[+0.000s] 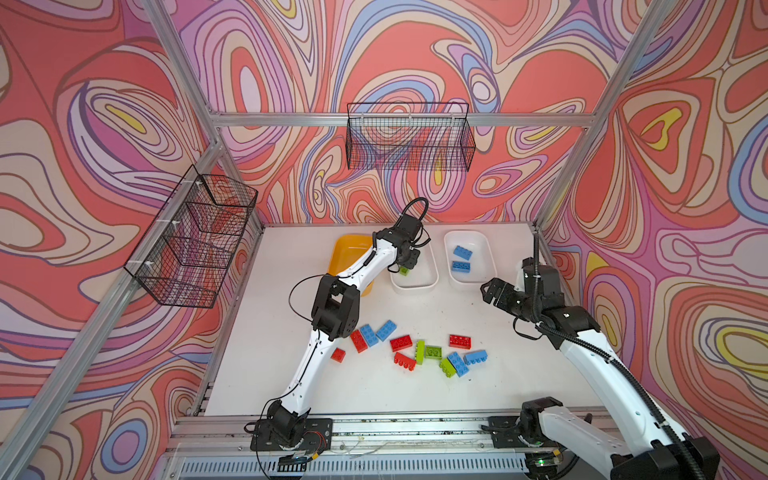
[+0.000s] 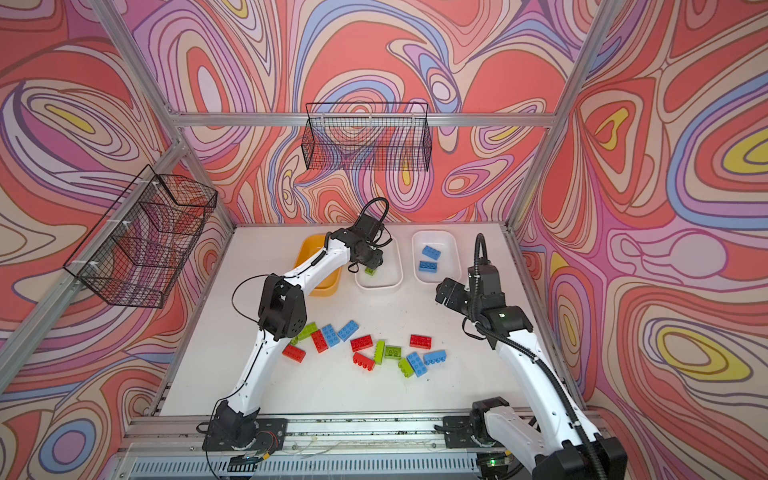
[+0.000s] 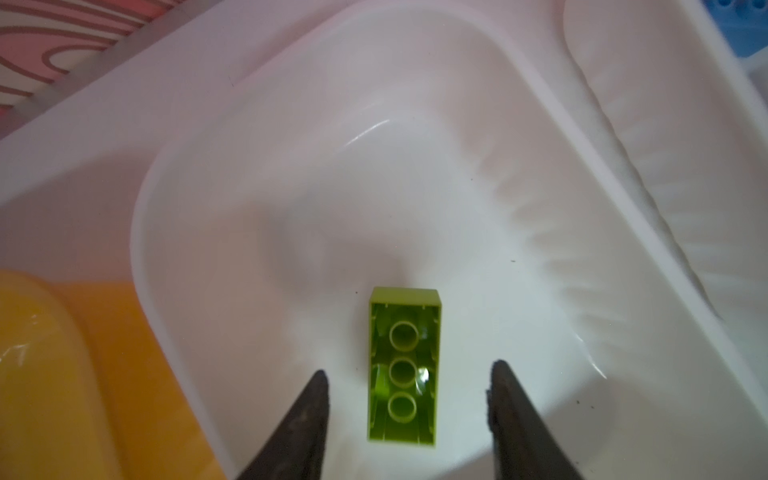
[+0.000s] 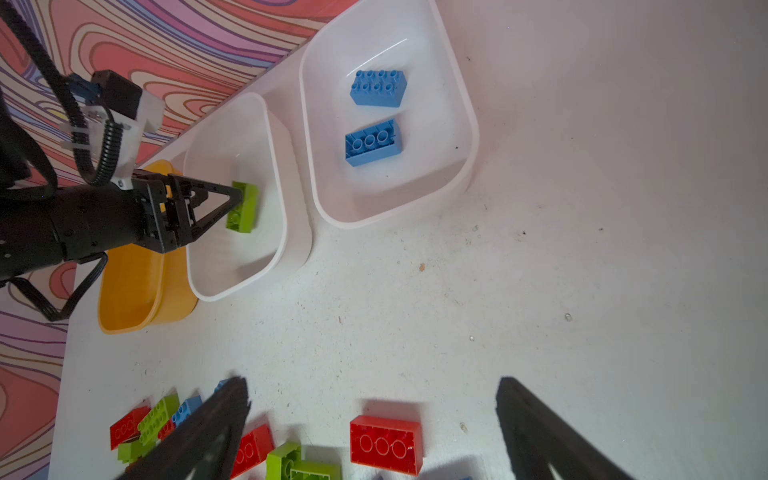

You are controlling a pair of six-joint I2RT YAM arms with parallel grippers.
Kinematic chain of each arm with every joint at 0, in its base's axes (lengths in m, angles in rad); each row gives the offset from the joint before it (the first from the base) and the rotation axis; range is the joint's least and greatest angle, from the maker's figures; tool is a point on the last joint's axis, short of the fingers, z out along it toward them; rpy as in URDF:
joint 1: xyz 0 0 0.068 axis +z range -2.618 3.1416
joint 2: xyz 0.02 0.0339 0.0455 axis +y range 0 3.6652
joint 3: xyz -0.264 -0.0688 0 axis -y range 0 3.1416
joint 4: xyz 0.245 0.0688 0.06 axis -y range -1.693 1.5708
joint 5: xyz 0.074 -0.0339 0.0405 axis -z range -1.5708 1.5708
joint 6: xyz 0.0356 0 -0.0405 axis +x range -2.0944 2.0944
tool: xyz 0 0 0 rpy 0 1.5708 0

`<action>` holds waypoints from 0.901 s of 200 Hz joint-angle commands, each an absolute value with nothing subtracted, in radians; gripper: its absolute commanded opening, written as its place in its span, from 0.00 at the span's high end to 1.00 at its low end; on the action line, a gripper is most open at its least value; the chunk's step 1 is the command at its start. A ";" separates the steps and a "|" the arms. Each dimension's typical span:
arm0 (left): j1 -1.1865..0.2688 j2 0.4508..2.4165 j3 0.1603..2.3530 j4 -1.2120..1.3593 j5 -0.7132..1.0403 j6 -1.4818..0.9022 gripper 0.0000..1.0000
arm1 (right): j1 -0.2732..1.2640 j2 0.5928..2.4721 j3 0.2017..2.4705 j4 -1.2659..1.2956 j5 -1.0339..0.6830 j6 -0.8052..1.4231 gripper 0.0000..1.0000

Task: Sort the legos into containers by color
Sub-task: 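Move the left gripper back to the pile and grasp another lime-green brick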

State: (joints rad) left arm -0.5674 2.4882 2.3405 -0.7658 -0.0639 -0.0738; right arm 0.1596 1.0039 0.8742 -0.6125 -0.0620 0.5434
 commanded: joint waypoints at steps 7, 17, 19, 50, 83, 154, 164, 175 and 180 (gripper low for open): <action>-0.558 2.472 2.362 -0.763 -0.052 -0.083 0.29 | 0.165 1.005 0.899 -0.601 -0.074 0.549 0.02; -0.558 2.450 2.350 -0.765 -0.048 -0.095 0.30 | 0.165 1.006 0.906 -0.604 -0.072 0.549 0.02; -0.558 2.445 2.348 -0.767 -0.048 -0.098 0.31 | 0.164 1.007 0.907 -0.606 -0.073 0.550 0.02; -0.560 2.285 2.196 -0.769 -0.096 -0.154 0.36 | 0.165 1.004 0.917 -0.613 -0.081 0.545 0.02; -0.559 1.987 1.802 -0.696 -0.173 -0.253 0.38 | 0.164 0.993 0.899 -0.602 -0.122 0.549 0.02; -0.800 1.504 1.131 -0.629 -0.180 -0.479 0.35 | 0.166 0.896 0.789 -0.618 -0.135 0.545 0.02; -0.871 1.490 1.097 -0.614 -0.191 -0.529 0.35 | 0.166 0.877 0.766 -0.615 -0.133 0.555 0.02; -0.933 1.494 1.081 -0.594 -0.188 -0.576 0.35 | 0.166 0.859 0.750 -0.615 -0.142 0.566 0.02; -0.957 1.502 1.080 -0.585 -0.184 -0.594 0.36 | 0.166 0.853 0.746 -0.615 -0.149 0.570 0.02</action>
State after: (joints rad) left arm -0.8597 1.5112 1.1118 -0.6388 -0.1730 -0.4397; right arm 0.1604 0.8898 0.7799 -0.6140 -0.1322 0.5468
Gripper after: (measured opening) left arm 0.647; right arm 0.982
